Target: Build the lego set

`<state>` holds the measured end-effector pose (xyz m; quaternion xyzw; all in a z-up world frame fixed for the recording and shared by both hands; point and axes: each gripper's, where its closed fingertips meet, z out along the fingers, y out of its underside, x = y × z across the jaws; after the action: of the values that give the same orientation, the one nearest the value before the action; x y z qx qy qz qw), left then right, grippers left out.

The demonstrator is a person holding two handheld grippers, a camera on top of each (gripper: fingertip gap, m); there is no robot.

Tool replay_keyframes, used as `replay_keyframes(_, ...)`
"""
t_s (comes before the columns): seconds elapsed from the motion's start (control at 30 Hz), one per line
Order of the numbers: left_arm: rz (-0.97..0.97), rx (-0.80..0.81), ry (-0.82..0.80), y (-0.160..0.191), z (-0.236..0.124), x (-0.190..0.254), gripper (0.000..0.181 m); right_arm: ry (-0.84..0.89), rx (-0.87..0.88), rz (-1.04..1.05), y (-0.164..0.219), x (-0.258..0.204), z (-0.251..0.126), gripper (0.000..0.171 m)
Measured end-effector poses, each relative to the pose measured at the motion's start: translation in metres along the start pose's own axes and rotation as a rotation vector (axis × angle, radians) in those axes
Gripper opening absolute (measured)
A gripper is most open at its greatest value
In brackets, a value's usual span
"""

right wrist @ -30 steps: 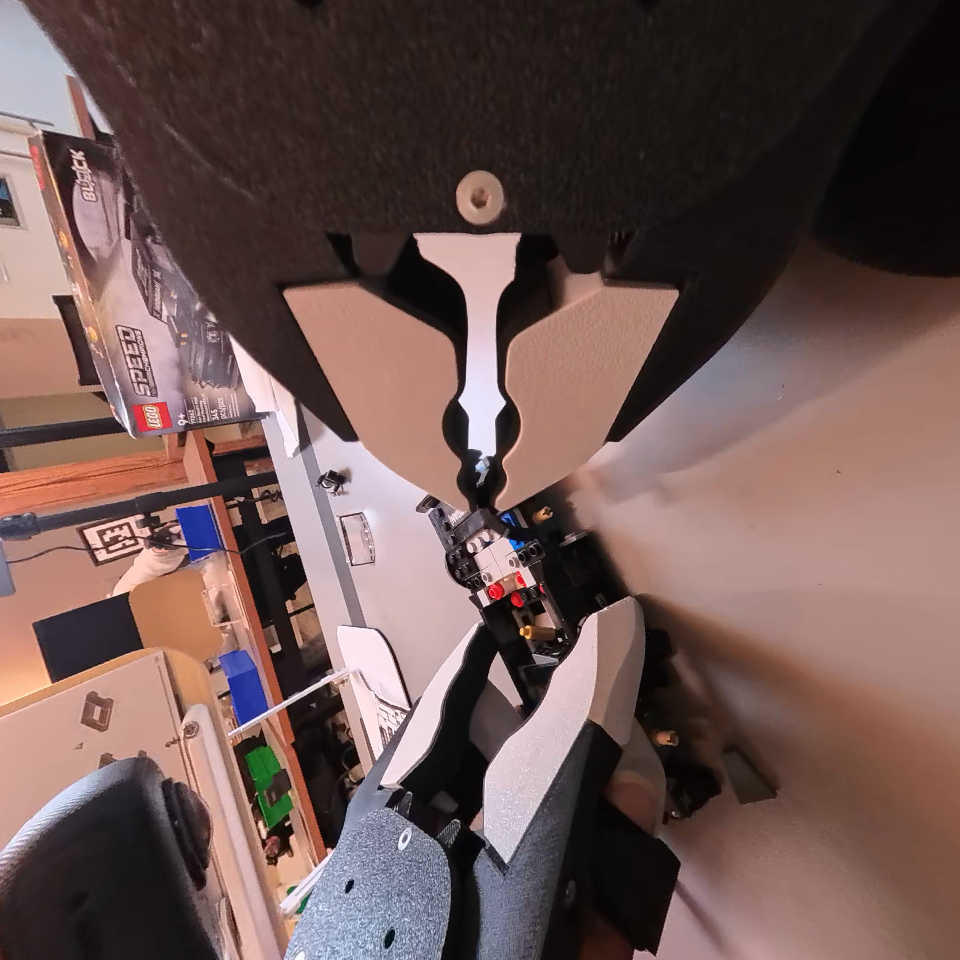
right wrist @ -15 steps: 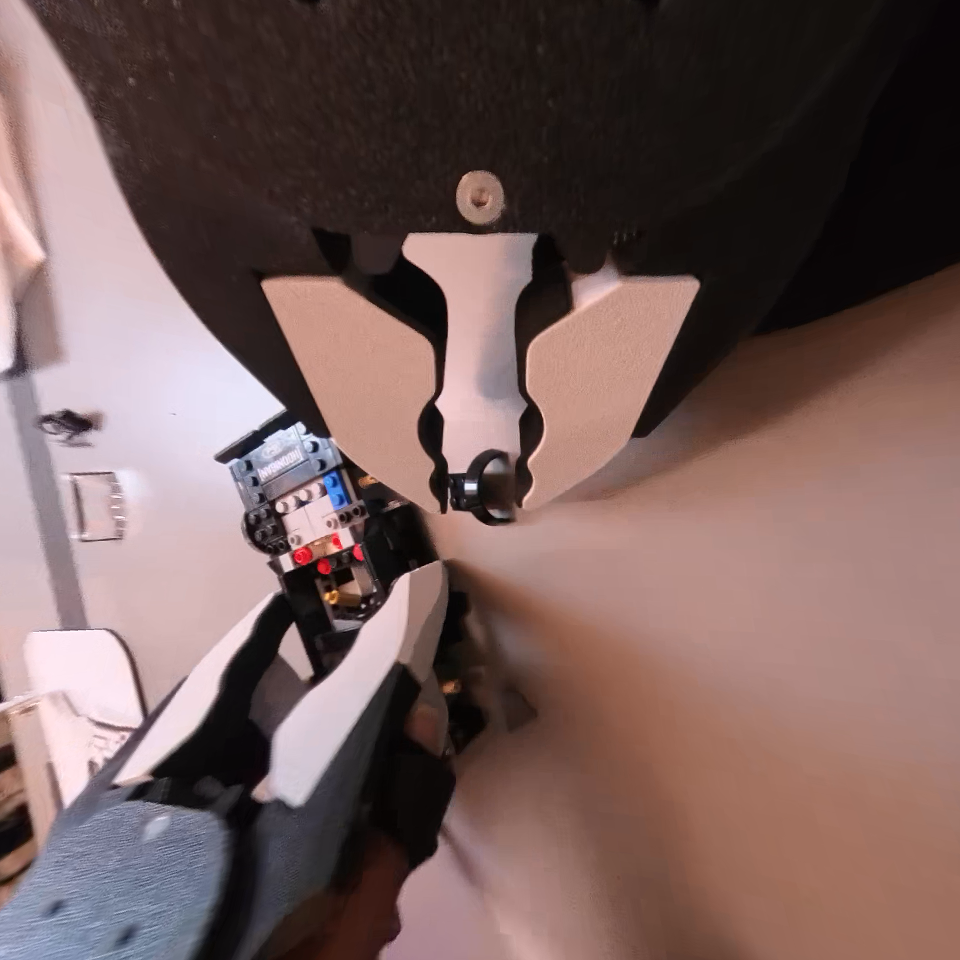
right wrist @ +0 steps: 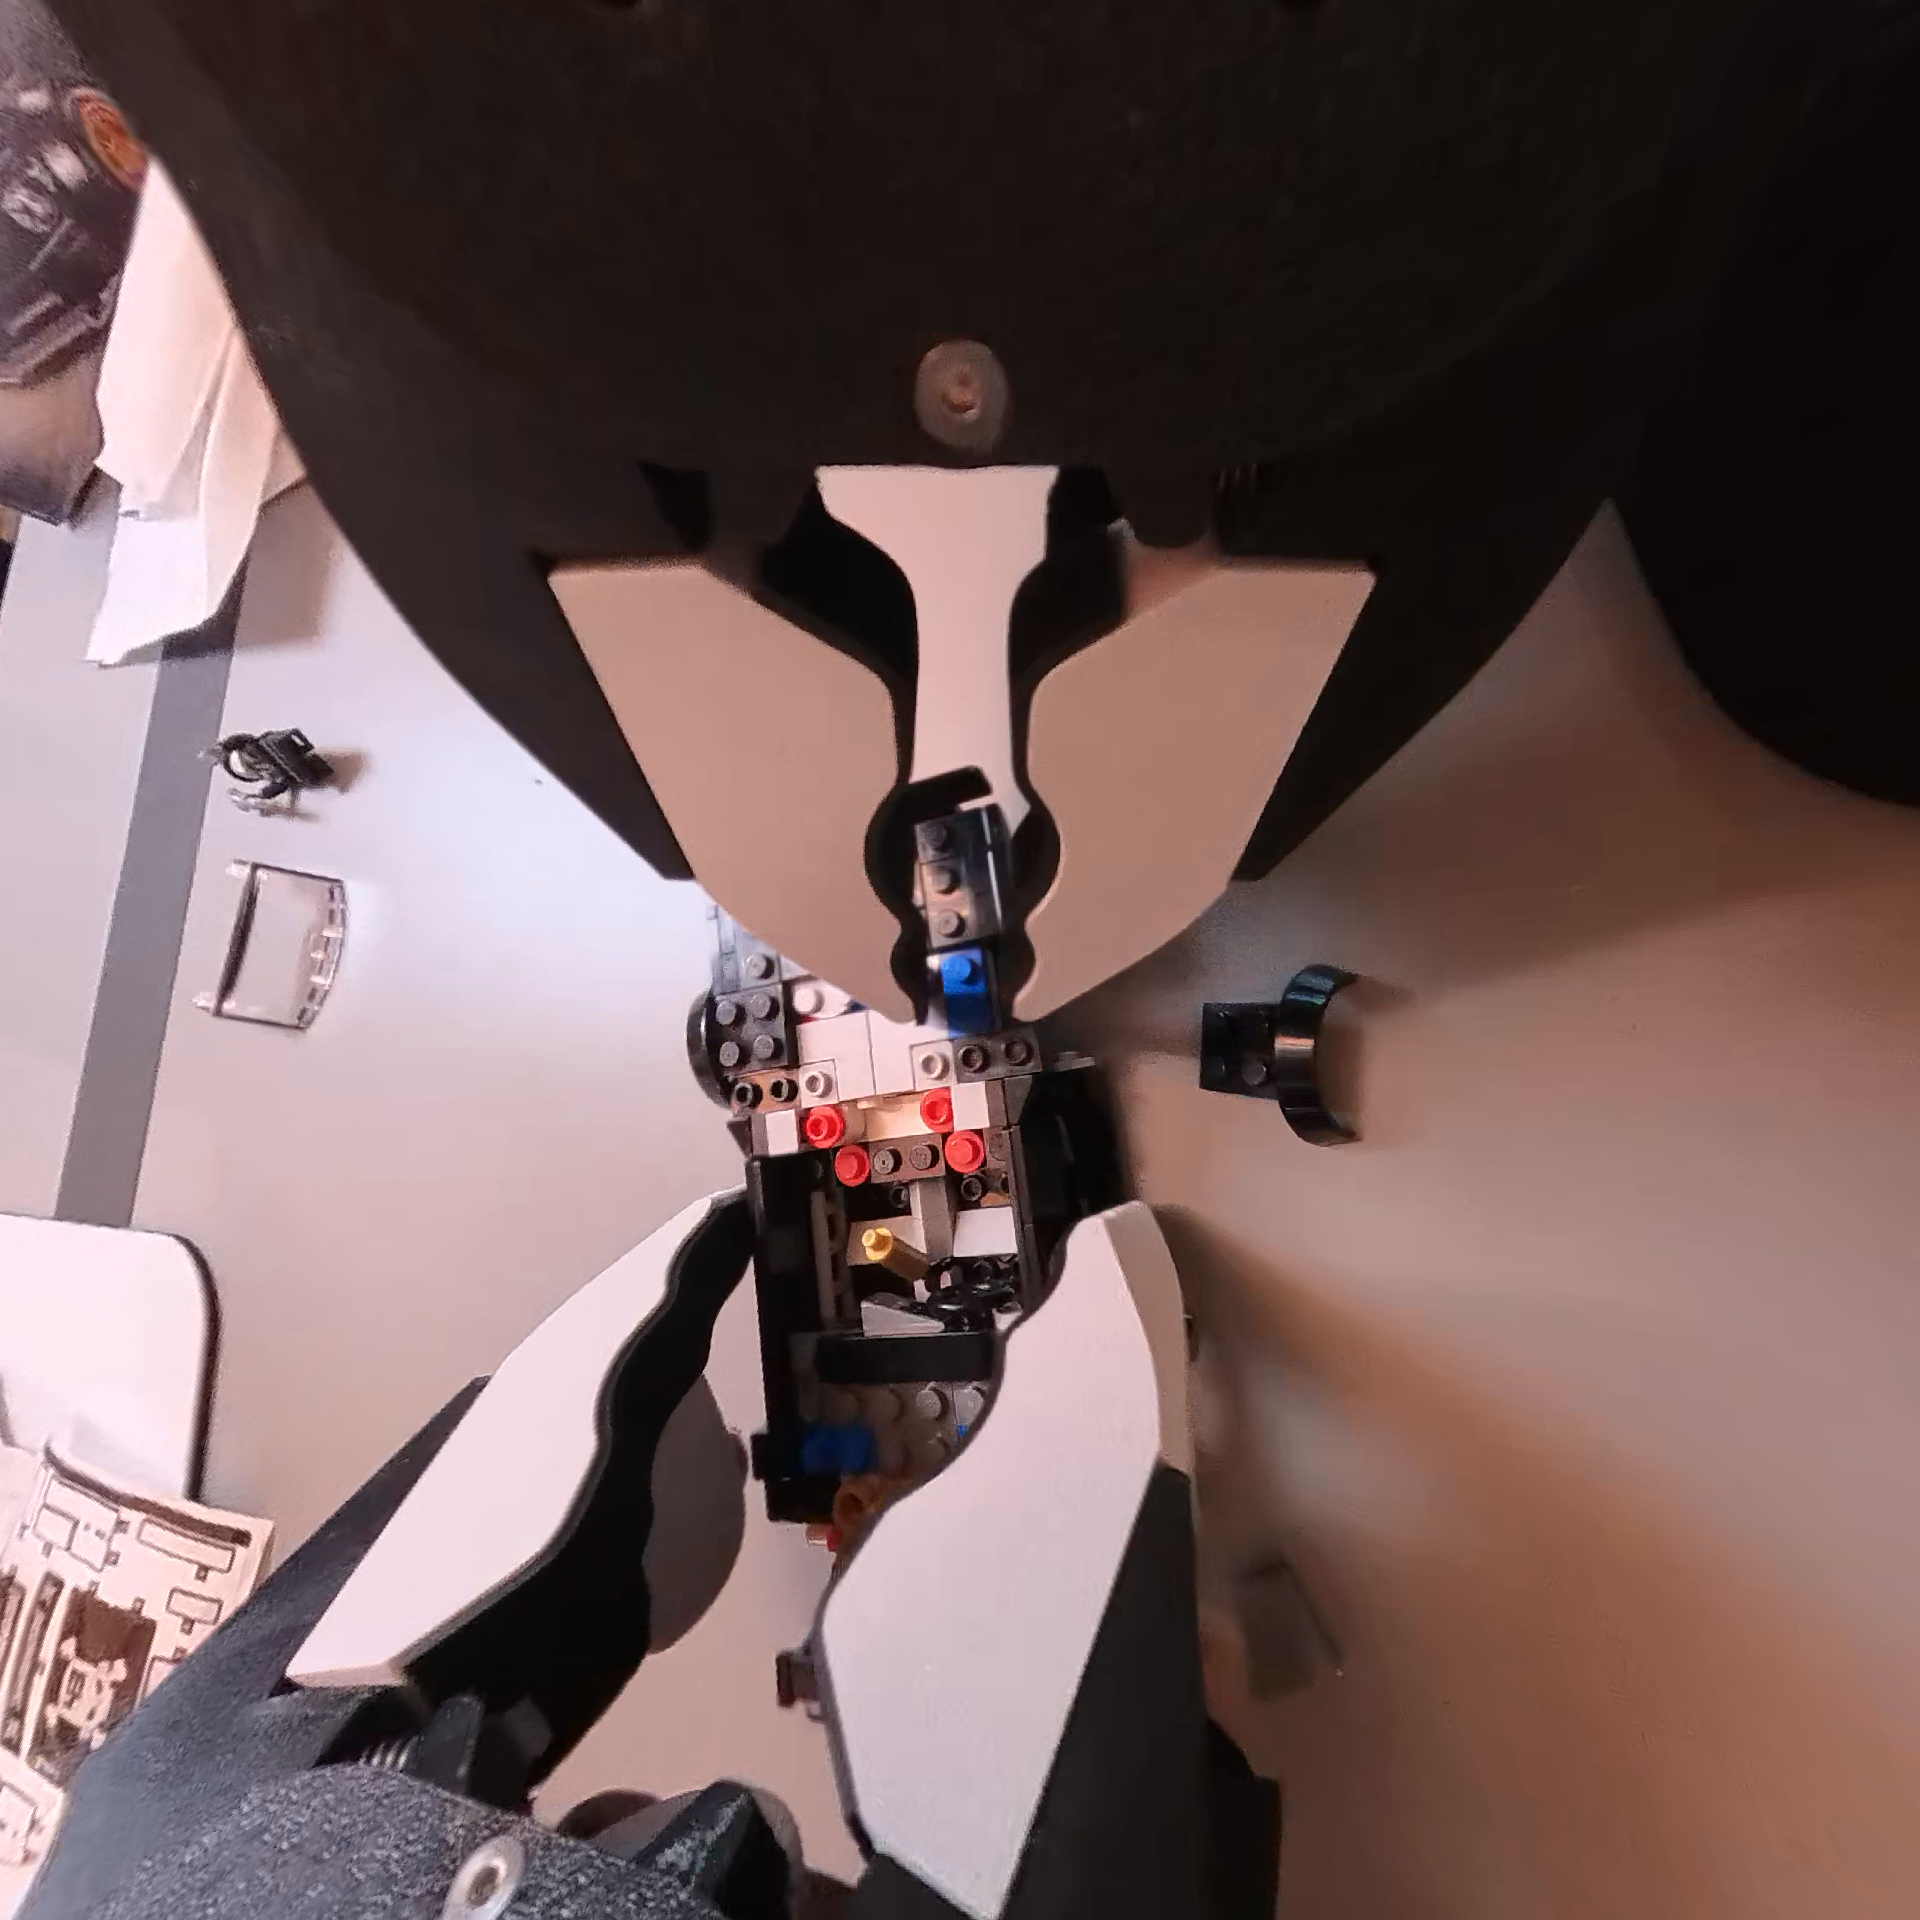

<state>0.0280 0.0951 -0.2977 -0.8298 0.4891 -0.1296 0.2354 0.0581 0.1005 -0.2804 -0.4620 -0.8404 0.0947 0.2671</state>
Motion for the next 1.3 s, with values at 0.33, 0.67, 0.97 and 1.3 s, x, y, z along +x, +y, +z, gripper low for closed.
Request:
replay_keyframes(0.33, -0.031, 0.033, 0.020, 0.000, -0.002, -0.001, 0.071, 0.063, -0.037, -0.146, 0.000, -0.001, 0.002, 0.007)
replay_keyframes(0.67, -0.071, 0.033, 0.035, 0.001, -0.001, -0.001, 0.071, 0.146, -0.022, -0.091, 0.001, 0.000, 0.001, 0.004)
replay_keyframes(0.97, -0.033, 0.014, 0.004, 0.003, 0.001, -0.003, 0.075, 0.020, 0.072, 0.037, -0.005, -0.005, -0.007, 0.000)
replay_keyframes(1.3, -0.008, 0.020, 0.019, 0.003, 0.001, -0.002, 0.075, 0.026, 0.022, -0.020, 0.002, 0.001, -0.001, 0.012)
